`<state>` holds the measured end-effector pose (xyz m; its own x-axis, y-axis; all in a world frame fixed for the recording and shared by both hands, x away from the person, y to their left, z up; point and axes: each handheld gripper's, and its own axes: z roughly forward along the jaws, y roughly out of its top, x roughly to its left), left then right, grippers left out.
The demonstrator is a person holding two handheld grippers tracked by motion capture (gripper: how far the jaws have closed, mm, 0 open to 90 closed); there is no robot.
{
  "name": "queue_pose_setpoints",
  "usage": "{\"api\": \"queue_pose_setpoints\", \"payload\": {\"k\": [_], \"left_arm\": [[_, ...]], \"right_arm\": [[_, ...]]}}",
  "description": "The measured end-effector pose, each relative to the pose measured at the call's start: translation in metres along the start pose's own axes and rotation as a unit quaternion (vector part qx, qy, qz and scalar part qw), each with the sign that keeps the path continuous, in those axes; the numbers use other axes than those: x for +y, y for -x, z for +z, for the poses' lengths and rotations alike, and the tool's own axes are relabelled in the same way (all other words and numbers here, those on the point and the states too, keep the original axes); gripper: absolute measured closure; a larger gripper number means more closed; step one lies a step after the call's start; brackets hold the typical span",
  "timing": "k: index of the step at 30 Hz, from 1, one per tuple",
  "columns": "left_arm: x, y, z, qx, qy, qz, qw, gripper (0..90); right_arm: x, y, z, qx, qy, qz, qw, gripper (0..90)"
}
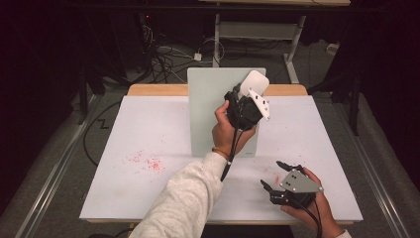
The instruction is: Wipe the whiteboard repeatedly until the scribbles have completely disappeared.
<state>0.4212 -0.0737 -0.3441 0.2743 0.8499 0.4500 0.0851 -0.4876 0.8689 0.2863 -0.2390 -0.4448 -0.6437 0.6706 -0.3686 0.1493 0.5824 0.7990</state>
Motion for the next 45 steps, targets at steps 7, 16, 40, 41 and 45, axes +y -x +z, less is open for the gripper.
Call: {"api": "queue_pose_setpoints", "payload": {"k": [7, 16, 40, 41, 45], "left_arm": [[-0.008, 0.014, -0.001, -0.009, -0.003, 0.025, 0.9996, 29.1], [-0.014, 0.014, -0.002, -0.016, -0.005, 0.056, 0.9983, 29.1], [-0.004, 0.012, -0.001, -0.034, -0.012, 0.059, 0.9976, 29.1], [-0.007, 0.016, -0.001, -0.034, -0.011, 0.065, 0.9973, 29.1], [-0.017, 0.024, -0.003, -0.036, -0.012, 0.071, 0.9968, 29.1]], "right_arm": [[0.000, -0.001, 0.001, 0.001, 0.002, -0.001, 1.0000, 25.8], [0.001, -0.002, 0.002, 0.002, -0.001, -0.004, 1.0000, 25.8], [0.000, -0.003, 0.004, 0.008, -0.005, -0.007, 0.9999, 25.8], [-0.001, -0.004, 0.004, 0.009, -0.005, -0.008, 0.9999, 25.8], [-0.002, -0.004, 0.005, 0.010, -0.007, -0.009, 0.9999, 25.8]]}}
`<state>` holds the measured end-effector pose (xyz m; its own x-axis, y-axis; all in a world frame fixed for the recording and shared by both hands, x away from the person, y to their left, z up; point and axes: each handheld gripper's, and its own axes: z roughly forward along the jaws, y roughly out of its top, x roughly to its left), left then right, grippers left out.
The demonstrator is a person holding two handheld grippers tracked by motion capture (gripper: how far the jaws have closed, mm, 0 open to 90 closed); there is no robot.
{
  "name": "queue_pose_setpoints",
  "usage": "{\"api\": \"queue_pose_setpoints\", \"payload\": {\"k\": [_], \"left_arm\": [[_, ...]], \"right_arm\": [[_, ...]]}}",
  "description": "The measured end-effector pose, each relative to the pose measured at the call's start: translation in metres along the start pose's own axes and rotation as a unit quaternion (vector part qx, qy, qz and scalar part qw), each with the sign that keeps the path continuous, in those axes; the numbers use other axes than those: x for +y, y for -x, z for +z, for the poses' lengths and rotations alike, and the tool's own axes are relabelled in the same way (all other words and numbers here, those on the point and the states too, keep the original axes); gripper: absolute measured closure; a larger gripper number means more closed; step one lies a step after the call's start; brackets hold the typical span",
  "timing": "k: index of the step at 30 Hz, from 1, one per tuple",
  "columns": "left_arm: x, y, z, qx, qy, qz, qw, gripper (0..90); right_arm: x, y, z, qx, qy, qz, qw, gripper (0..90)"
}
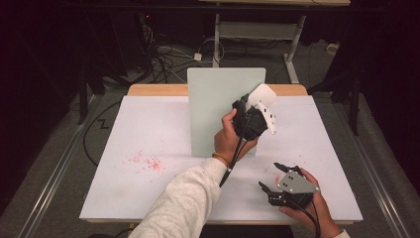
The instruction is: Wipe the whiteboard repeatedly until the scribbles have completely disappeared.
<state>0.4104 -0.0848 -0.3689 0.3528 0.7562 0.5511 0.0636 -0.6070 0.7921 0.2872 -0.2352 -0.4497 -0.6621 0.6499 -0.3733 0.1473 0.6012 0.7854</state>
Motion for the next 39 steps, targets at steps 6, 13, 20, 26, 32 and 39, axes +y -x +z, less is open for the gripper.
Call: {"api": "queue_pose_setpoints", "payload": {"k": [6, 13, 20, 26, 32, 39], "left_arm": [[-0.006, -0.006, -0.003, -0.007, 0.001, -0.008, 0.9999, 29.1], [0.011, -0.034, -0.002, 0.006, 0.005, -0.038, 0.9992, 29.1], [0.024, -0.038, 0.001, 0.013, 0.006, -0.038, 0.9992, 29.1], [0.022, -0.019, 0.003, 0.004, 0.001, -0.012, 0.9999, 29.1], [0.015, 0.003, 0.004, -0.012, -0.004, 0.014, 0.9998, 29.1], [0.011, 0.010, 0.004, -0.017, -0.002, 0.027, 0.9995, 29.1]], "right_arm": [[0.000, -0.002, 0.000, 0.002, -0.002, 0.000, 1.0000, 25.8], [0.001, -0.003, 0.002, 0.004, 0.000, -0.009, 1.0000, 25.8], [0.001, -0.003, 0.002, 0.008, -0.002, -0.009, 0.9999, 25.8], [0.001, -0.003, 0.002, 0.010, -0.003, -0.007, 0.9999, 25.8], [0.001, -0.004, 0.003, 0.012, -0.004, -0.011, 0.9999, 25.8], [0.001, -0.004, 0.003, 0.014, -0.004, -0.008, 0.9999, 25.8]]}}
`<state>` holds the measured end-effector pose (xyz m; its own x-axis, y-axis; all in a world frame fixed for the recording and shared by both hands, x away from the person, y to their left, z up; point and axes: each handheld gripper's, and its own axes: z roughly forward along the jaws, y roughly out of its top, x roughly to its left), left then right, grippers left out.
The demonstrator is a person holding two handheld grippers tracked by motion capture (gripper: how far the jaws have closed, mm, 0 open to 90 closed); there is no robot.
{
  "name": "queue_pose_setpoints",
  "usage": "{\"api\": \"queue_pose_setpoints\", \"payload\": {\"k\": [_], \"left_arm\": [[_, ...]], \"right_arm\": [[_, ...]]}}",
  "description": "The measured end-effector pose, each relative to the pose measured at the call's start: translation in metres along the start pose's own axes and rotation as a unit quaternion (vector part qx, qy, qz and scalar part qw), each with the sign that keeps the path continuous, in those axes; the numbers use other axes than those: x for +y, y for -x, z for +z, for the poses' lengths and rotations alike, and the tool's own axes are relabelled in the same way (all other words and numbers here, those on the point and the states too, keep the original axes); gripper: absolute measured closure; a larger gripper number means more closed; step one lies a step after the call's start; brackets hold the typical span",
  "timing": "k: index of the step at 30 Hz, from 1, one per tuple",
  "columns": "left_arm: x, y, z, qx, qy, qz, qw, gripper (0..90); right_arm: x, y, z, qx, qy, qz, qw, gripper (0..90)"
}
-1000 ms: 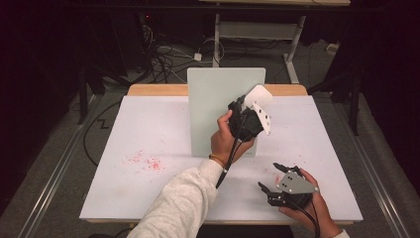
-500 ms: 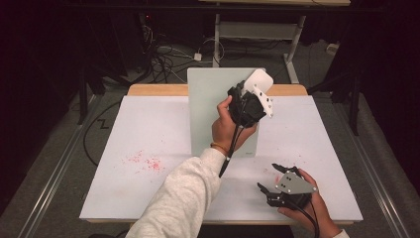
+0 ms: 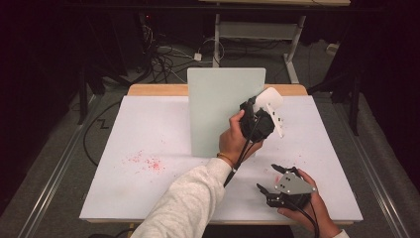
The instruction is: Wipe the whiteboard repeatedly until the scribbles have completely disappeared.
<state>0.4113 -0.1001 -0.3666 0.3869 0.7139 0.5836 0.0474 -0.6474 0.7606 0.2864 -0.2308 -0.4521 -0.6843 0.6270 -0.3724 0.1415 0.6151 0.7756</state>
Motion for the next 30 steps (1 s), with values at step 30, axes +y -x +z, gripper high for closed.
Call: {"api": "queue_pose_setpoints", "payload": {"k": [30], "left_arm": [[0.004, -0.029, -0.004, 0.024, -0.014, 0.004, 0.9996, 29.0]], "right_arm": [[0.000, -0.005, 0.003, 0.010, -0.010, -0.008, 0.9999, 25.8]]}}
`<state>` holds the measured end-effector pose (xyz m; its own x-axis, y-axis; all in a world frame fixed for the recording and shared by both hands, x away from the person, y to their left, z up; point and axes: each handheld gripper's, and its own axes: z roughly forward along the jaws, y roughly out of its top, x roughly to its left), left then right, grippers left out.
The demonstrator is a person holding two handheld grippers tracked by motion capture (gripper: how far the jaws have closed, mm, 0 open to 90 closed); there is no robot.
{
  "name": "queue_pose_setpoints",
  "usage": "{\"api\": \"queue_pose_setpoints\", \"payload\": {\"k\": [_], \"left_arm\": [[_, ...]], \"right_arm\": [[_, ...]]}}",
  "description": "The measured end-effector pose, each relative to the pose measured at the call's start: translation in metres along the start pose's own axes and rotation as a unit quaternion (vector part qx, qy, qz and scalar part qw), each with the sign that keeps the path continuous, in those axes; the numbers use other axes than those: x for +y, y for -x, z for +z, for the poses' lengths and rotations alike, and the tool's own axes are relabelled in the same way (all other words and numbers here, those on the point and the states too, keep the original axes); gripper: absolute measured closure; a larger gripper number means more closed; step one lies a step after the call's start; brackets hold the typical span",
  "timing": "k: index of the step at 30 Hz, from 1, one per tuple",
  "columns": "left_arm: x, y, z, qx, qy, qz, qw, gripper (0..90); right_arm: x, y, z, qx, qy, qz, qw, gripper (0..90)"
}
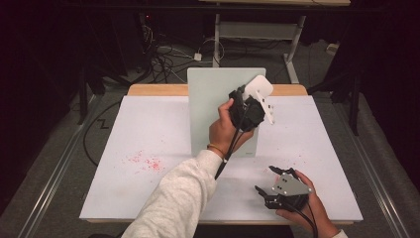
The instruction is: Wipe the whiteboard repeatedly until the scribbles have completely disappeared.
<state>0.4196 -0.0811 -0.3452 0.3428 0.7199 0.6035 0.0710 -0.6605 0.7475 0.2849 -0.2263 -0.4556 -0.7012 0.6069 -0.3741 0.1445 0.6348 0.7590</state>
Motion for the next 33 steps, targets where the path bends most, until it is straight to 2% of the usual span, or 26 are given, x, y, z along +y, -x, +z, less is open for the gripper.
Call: {"api": "queue_pose_setpoints", "payload": {"k": [4, 6, 9, 11, 15, 17, 19, 21, 23, 26, 29, 33], "left_arm": [[-0.001, 0.016, 0.001, -0.020, -0.003, 0.029, 0.9994, 29.1], [-0.005, 0.019, 0.000, -0.024, -0.004, 0.026, 0.9994, 29.1], [-0.009, 0.014, -0.002, -0.029, -0.009, 0.013, 0.9995, 29.1], [-0.012, 0.005, -0.004, -0.024, -0.008, 0.000, 0.9997, 29.1], [-0.012, -0.023, -0.007, -0.017, -0.001, -0.041, 0.9990, 29.1], [-0.013, -0.036, -0.009, -0.002, -0.002, -0.047, 0.9989, 29.1], [-0.019, -0.051, -0.012, 0.002, -0.005, -0.066, 0.9978, 29.1], [-0.027, -0.062, -0.015, 0.008, -0.007, -0.077, 0.9970, 29.1], [-0.038, -0.068, -0.017, 0.017, -0.011, -0.072, 0.9972, 29.1], [-0.055, -0.069, -0.020, 0.026, -0.014, -0.057, 0.9979, 29.0], [-0.068, -0.066, -0.023, 0.020, -0.020, -0.056, 0.9980, 29.1], [-0.086, -0.058, -0.026, 0.018, -0.027, -0.035, 0.9989, 29.1]], "right_arm": [[0.000, 0.001, -0.001, -0.001, 0.002, -0.003, 1.0000, 25.8], [0.000, 0.002, -0.001, -0.002, 0.003, -0.002, 1.0000, 25.8], [0.000, 0.002, -0.001, -0.002, 0.004, -0.004, 1.0000, 25.8], [0.000, 0.002, -0.001, -0.003, 0.004, -0.004, 1.0000, 25.8], [0.000, 0.001, 0.000, -0.002, 0.002, -0.002, 1.0000, 25.8], [0.000, 0.000, 0.000, -0.001, -0.001, -0.002, 1.0000, 25.8], [0.001, 0.001, 0.000, -0.002, 0.003, -0.011, 0.9999, 25.8], [0.000, 0.001, 0.000, -0.001, 0.001, -0.003, 1.0000, 25.8], [0.000, 0.000, 0.001, -0.002, -0.002, -0.001, 1.0000, 25.8], [0.000, 0.000, 0.001, -0.001, -0.003, -0.007, 1.0000, 25.8], [0.000, 0.000, 0.002, -0.001, -0.003, -0.007, 1.0000, 25.8], [0.001, -0.001, 0.001, 0.000, -0.005, -0.008, 1.0000, 25.7]]}}
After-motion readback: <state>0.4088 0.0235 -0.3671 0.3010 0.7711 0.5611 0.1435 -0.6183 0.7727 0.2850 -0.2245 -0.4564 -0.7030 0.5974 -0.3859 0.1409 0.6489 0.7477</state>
